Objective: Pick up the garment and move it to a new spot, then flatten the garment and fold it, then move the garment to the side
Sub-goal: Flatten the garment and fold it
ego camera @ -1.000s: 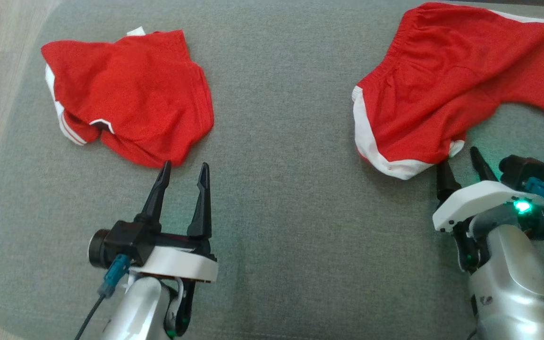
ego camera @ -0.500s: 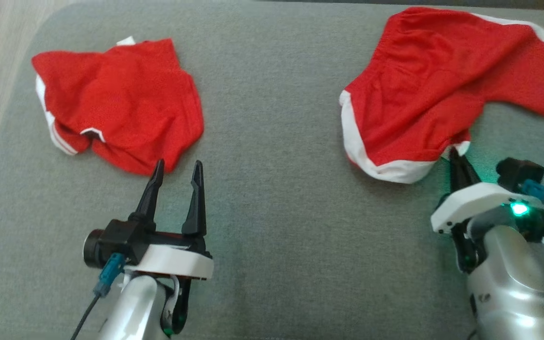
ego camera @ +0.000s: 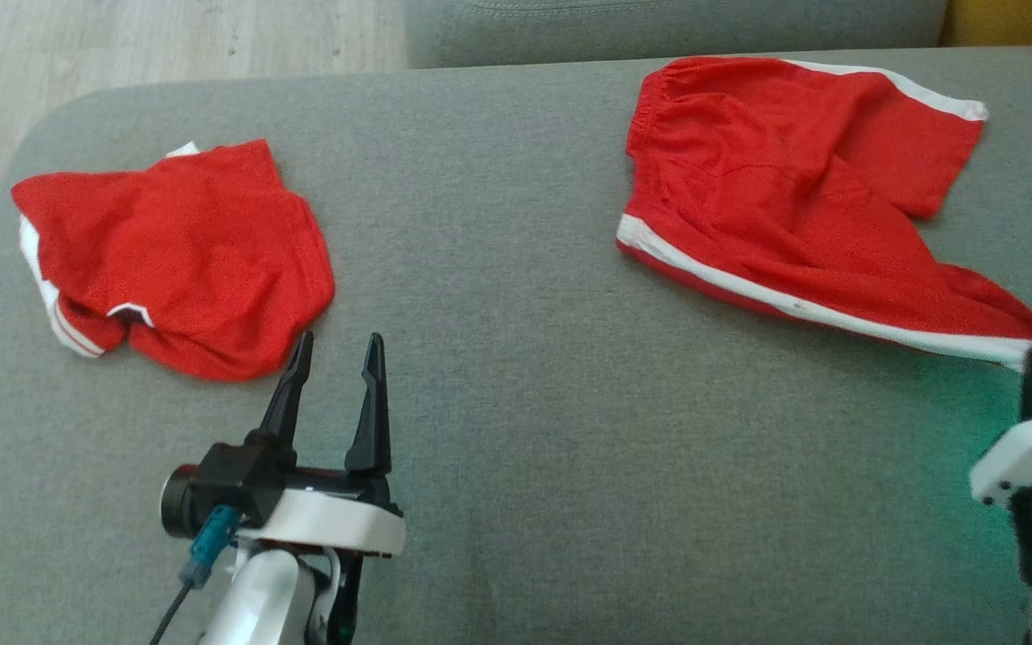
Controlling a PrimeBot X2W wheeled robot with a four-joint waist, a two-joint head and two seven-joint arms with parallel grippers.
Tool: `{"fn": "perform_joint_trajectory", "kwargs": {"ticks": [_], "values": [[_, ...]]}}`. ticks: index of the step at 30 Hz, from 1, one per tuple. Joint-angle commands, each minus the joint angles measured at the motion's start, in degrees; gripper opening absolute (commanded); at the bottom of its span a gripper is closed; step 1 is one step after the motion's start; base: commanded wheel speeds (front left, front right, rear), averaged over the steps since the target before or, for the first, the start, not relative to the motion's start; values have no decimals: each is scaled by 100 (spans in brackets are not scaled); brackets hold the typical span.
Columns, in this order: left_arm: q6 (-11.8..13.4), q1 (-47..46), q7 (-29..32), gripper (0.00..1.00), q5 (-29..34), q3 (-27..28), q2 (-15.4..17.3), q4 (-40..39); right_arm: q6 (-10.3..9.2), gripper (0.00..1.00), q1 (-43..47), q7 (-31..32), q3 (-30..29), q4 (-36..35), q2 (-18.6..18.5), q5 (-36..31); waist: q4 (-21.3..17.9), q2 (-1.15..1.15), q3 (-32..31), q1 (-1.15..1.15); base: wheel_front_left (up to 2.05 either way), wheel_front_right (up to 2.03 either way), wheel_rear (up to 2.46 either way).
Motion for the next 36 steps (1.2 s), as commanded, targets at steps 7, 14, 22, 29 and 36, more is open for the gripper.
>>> {"fn": "perform_joint_trajectory", "kwargs": {"ticks": [7,14,22,29,36], "values": [[-27,-115,-55,100,-18,203,-2,-168,39,100,70,179,-294,-1071,187,-304,-95,0,-34,1,0,0,0],[-61,-139,-55,100,-15,161,-4,-139,39,100,310,-573,374,-1679,410,-278,23,0,-67,1,0,0,0],[-67,-143,-55,100,3,119,-6,-137,39,100,540,-1219,1709,-1671,446,-22,252,0,46,1,0,0,0],[-62,-284,-55,100,-43,53,-6,-234,39,100,-100,-981,2116,-1172,364,-620,565,0,425,1,0,0,0],[-43,-433,-55,100,-167,-175,-7,-235,39,100,-988,-688,2672,-99,-7,-875,951,0,738,1,0,0,0]]}}
